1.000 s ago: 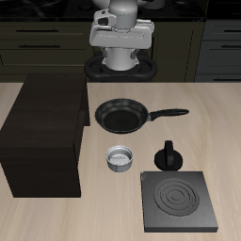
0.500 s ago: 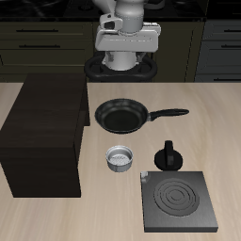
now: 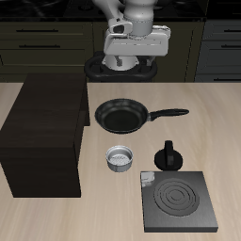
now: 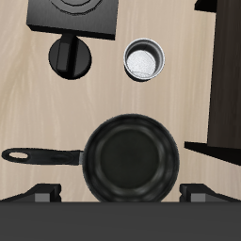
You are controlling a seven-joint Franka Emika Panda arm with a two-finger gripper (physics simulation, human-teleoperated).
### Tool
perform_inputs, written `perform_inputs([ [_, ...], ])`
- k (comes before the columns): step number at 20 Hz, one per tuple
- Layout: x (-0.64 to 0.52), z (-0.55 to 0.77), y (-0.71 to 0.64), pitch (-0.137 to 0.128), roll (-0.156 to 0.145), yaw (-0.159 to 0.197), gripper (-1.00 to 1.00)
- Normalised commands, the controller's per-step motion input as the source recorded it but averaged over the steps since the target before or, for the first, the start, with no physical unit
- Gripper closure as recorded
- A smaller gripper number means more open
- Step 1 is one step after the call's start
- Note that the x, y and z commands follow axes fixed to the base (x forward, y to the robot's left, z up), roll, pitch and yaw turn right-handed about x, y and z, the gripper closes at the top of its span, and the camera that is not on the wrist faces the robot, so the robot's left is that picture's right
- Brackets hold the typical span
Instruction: Turn on the stove
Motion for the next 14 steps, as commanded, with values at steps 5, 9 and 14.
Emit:
perform_inputs([
  [5, 0.17, -0.05, 0.24, 0.027, 0.041, -0.006, -1.0],
  [9, 0.31, -0.07, 0.39, 0.013, 0.021, -0.017, -1.0],
  [14, 0.31, 0.02, 0.14, 0.0, -0.003, 0.0, -1.0],
])
